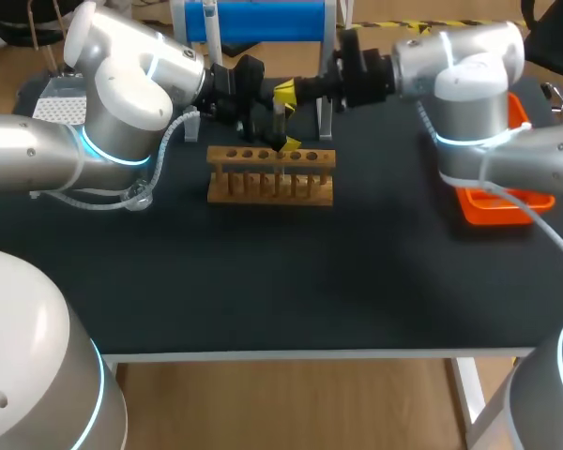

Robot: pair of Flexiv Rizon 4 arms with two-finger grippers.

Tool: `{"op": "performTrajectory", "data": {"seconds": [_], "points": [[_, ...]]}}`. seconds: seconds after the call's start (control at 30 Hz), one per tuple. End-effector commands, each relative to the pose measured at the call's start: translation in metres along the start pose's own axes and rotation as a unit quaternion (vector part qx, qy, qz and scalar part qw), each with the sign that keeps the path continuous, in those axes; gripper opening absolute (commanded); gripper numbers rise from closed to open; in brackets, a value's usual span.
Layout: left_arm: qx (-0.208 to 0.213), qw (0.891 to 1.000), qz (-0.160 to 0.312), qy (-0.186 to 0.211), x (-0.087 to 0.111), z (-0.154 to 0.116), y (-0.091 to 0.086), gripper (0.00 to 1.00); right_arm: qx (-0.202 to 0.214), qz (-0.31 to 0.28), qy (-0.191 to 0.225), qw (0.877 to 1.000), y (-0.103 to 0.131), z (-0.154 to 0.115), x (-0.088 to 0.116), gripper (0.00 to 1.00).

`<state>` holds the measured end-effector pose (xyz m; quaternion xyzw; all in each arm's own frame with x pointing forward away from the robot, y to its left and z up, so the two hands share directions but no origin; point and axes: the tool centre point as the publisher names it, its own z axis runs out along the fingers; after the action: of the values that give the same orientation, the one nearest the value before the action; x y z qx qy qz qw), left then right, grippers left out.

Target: Invert the test tube, pick up the pipette, mount the tip to pipette, aspirate from beaker and dispense into the tube, eject the tip, return the pipette, and cap with the stopper.

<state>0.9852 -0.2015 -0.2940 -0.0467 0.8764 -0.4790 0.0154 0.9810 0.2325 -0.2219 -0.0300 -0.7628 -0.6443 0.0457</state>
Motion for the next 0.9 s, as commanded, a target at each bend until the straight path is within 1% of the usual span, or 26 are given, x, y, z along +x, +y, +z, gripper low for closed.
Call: {"op": "performTrajectory", "data": {"seconds": [0.03,0.1,0.13,0.2,0.23,0.27,0.47,0.63,0.7,0.9], "points": [[-0.002,1.000,-0.001,0.002,-0.001,0.000,-0.001,1.00,-0.004,-0.007,0.001,1.000,0.007,-0.004,0.001,0.00],[-0.002,1.000,-0.001,0.002,-0.001,0.000,-0.001,1.00,-0.004,-0.012,0.001,1.000,0.012,-0.006,0.002,0.00],[-0.002,1.000,-0.001,0.002,-0.001,0.000,-0.001,1.00,-0.003,-0.012,0.000,1.000,0.014,-0.007,0.002,0.22],[-0.002,1.000,-0.001,0.002,-0.001,0.000,-0.001,1.00,0.001,-0.016,-0.002,1.000,0.017,-0.009,0.003,0.57],[-0.002,1.000,-0.001,0.002,-0.001,0.000,-0.001,1.00,0.009,-0.015,-0.005,1.000,0.018,-0.010,0.003,0.87],[-0.002,1.000,-0.001,0.002,-0.001,0.000,-0.001,1.00,0.013,-0.014,-0.008,1.000,0.019,-0.012,0.002,1.00],[-0.002,1.000,-0.001,0.002,-0.001,0.000,-0.001,1.00,0.039,-0.014,-0.030,0.999,0.020,-0.031,-0.001,1.00],[-0.002,1.000,-0.001,0.002,-0.001,0.000,-0.001,1.00,0.061,-0.013,-0.055,0.997,0.018,-0.058,-0.004,1.00],[-0.002,1.000,-0.001,0.002,-0.001,0.000,-0.001,1.00,0.076,-0.007,-0.068,0.995,0.016,-0.070,-0.005,1.00],[-0.002,1.000,-0.001,0.002,-0.001,0.000,-0.001,1.00,0.090,0.006,-0.099,0.991,0.006,-0.099,-0.002,1.00]]}}
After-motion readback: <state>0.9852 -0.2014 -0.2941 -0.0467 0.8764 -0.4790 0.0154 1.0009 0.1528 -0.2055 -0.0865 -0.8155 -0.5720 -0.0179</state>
